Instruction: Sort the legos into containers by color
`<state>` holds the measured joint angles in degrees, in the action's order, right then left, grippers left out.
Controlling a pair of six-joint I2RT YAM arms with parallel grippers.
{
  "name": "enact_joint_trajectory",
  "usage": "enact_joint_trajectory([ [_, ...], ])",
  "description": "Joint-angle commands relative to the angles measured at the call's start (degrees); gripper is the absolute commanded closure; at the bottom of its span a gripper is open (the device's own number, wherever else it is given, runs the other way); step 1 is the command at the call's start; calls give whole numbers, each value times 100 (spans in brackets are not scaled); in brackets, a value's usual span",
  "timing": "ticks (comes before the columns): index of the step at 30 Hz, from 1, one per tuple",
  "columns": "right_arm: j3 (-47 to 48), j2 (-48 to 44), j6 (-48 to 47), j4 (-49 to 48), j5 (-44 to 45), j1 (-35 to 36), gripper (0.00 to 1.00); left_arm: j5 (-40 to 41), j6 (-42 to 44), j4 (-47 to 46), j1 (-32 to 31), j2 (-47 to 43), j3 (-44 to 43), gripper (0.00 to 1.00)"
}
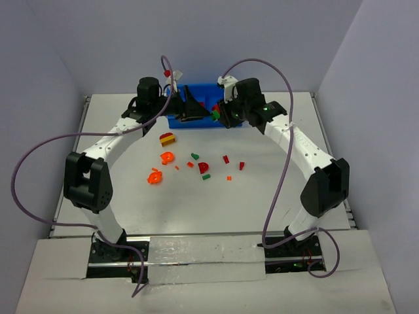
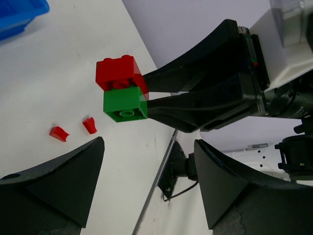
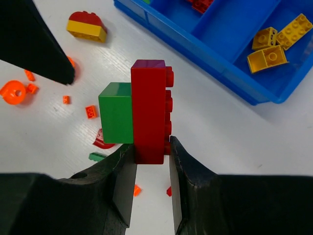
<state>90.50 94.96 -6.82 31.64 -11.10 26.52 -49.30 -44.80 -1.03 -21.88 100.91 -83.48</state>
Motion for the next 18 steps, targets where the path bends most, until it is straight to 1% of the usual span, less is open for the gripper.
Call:
enact_joint_trajectory([
  [1,144,-318,95,-221,144,204,100,-344,-465,-445,-70,131,-14,19],
  [7,82,-467,67,-202,58,427,100,-341,-484,-521,-135,214,-8,23],
  [18,47,-601,23,-194,12,512,100,-370,-574,-489,-142,315,-63,29],
])
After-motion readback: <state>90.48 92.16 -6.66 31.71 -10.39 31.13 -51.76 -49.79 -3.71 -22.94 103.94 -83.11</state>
